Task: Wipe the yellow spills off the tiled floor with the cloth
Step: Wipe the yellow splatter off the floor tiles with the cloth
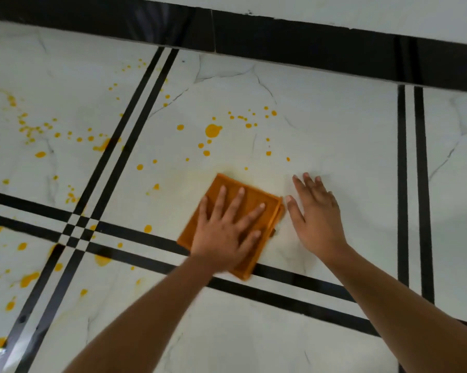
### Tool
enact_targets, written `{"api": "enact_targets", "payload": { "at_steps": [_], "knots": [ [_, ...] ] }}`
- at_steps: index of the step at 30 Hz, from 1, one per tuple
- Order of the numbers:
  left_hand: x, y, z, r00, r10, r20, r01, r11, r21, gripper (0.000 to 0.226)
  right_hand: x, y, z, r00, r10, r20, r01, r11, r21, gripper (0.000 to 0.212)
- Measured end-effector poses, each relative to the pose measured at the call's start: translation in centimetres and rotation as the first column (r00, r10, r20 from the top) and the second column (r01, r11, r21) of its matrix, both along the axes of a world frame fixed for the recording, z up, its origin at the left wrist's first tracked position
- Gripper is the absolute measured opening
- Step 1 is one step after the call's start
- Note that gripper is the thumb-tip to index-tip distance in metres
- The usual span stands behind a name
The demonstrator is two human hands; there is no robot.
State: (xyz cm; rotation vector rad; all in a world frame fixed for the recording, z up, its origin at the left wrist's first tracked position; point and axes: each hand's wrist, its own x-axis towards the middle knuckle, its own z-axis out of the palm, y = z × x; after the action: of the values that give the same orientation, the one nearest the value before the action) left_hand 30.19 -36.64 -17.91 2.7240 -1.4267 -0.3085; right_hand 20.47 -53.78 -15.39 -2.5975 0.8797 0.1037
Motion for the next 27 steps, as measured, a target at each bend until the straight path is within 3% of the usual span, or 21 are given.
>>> {"api": "enact_targets", "payload": {
  "at_steps": [1,4,5,8,10,11,13,15,16,18,19,20,22,24,25,27],
  "knots": [
    [2.2,-0.7,-0.1,0.999,0.046,0.023,-0.046,0.999,0.017,0.056,-0.3,-0.2,0.0,1.0,-0.013,0.002,0.013,1.0,0.008,0.053],
    [5.8,-4.2,-0.1,0.892,0.452,-0.008,-0.452,0.892,0.02,0.056,-1.2,-1.4,-0.2,0.999,-0.032,0.005,0.032,0.999,-0.004,0.062],
    [4.6,-4.7,-0.1,0.885,0.464,-0.014,-0.464,0.886,0.009,0.057,-1.3,-1.8,-0.3,1.0,-0.03,0.007,0.03,0.999,-0.017,0.066],
    [-1.4,-3.1,-0.2,0.997,0.072,0.04,-0.071,0.997,-0.022,0.058,-1.6,-2.6,-0.5,1.0,-0.012,-0.019,0.011,0.998,-0.057,0.078],
    [0.4,-2.7,-0.5,0.997,-0.052,0.054,0.054,0.998,-0.037,0.058,-1.8,-2.6,-0.7,0.999,0.018,-0.032,-0.02,0.998,-0.062,0.078],
    [2.4,-3.5,-0.6,0.997,0.028,0.074,-0.025,0.999,-0.037,0.059,-2.0,-2.6,-0.7,0.999,0.027,-0.03,-0.028,0.998,-0.055,0.077],
    [5.5,-5.4,-0.3,0.937,0.35,0.015,-0.35,0.937,-0.007,0.06,-2.2,-2.8,-1.0,0.999,0.028,-0.019,-0.029,0.998,-0.057,0.076],
    [3.7,-5.6,-0.3,0.897,0.441,0.021,-0.44,0.897,-0.036,0.061,-2.1,-3.1,-1.3,0.999,0.042,-0.009,-0.042,0.996,-0.077,0.074],
    [1.5,-4.7,-0.2,0.945,0.324,0.033,-0.322,0.945,-0.063,0.06,-2.1,-3.1,-1.4,0.999,0.045,0.0,-0.045,0.996,-0.083,0.072],
    [-2.2,-1.7,-0.1,0.994,-0.066,0.092,0.07,0.997,-0.038,0.057,-2.0,-2.8,-1.4,0.998,0.054,0.01,-0.053,0.994,-0.092,0.069],
    [-1.4,-0.8,-0.3,0.979,-0.182,0.089,0.185,0.982,-0.028,0.056,-2.0,-2.3,-1.4,0.998,0.062,0.015,-0.061,0.994,-0.086,0.068],
    [0.6,-0.7,-0.5,0.975,-0.198,0.102,0.201,0.979,-0.019,0.056,-2.2,-1.7,-1.5,0.997,0.072,0.024,-0.07,0.995,-0.077,0.066],
    [4.5,-1.4,0.0,0.989,0.132,0.064,-0.131,0.991,-0.034,0.059,-2.5,-0.5,-1.8,0.995,0.089,0.048,-0.086,0.994,-0.07,0.063],
    [4.0,-0.5,-0.1,0.917,0.398,0.035,-0.398,0.917,-0.018,0.061,-2.7,0.8,-2.0,0.987,0.146,0.064,-0.14,0.986,-0.088,0.061],
    [1.8,1.0,0.0,0.912,0.409,0.027,-0.408,0.912,-0.044,0.061,-2.8,1.6,-1.9,0.98,0.186,0.063,-0.179,0.978,-0.109,0.059],
    [-3.5,5.1,0.2,0.98,0.188,0.071,-0.188,0.982,-0.011,0.061,-2.9,3.4,-1.8,0.965,0.251,0.074,-0.239,0.96,-0.143,0.056]
  ]
}}
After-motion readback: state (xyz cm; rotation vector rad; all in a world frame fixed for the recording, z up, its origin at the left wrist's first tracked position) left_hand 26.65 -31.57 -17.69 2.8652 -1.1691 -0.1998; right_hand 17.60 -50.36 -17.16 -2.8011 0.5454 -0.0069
